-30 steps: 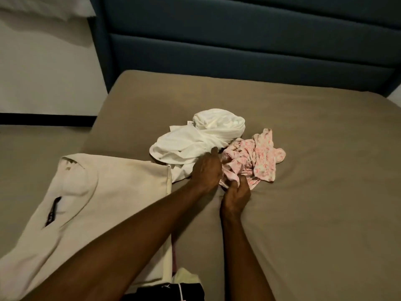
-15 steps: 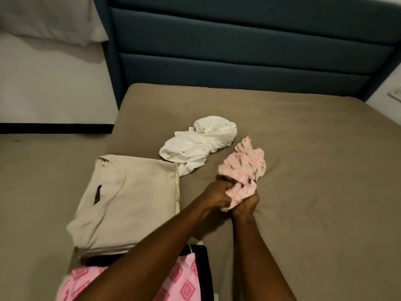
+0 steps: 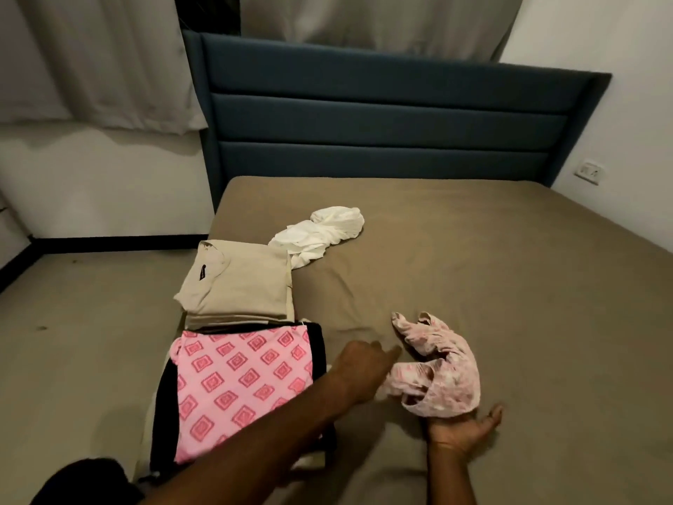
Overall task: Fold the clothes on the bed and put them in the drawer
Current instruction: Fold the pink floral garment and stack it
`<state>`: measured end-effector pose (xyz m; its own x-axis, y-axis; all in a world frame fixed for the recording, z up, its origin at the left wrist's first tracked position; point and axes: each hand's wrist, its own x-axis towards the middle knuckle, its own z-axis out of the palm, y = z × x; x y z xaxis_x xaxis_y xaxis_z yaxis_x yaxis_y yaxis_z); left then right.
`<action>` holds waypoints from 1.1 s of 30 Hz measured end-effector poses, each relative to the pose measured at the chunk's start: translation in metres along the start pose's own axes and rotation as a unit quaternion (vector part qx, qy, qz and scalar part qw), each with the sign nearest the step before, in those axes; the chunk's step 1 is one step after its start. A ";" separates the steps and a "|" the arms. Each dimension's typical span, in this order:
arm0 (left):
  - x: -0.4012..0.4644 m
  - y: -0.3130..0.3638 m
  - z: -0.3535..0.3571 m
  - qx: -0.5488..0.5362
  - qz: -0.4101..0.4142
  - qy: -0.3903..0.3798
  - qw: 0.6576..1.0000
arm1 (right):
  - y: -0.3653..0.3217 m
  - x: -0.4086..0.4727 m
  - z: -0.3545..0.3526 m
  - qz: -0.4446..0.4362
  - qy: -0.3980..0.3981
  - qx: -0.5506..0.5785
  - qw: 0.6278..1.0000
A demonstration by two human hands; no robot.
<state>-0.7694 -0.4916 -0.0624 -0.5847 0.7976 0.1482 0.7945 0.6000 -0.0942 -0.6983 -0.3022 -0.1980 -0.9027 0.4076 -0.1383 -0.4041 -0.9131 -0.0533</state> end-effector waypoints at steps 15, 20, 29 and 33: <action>-0.090 0.023 -0.053 -0.194 -0.147 0.193 0.951 | -0.030 -0.101 0.036 -0.155 0.277 -0.698 0.642; -0.085 0.025 -0.049 -0.285 -0.089 0.216 0.930 | 0.040 -0.163 0.022 -0.216 0.142 -0.780 0.570; -0.087 -0.009 -0.052 -0.294 -0.213 0.226 0.904 | 0.082 -0.148 0.018 -0.296 0.196 -0.817 0.455; -0.086 -0.032 -0.055 -0.326 -0.326 0.217 0.861 | 0.057 -0.141 0.065 -0.327 0.173 -0.748 0.551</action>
<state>-0.7356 -0.5835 -0.0182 -0.9369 0.1228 0.3272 0.3274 0.6361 0.6987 -0.6037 -0.4116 -0.1171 -0.4499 0.8634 0.2282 0.1823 0.3390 -0.9230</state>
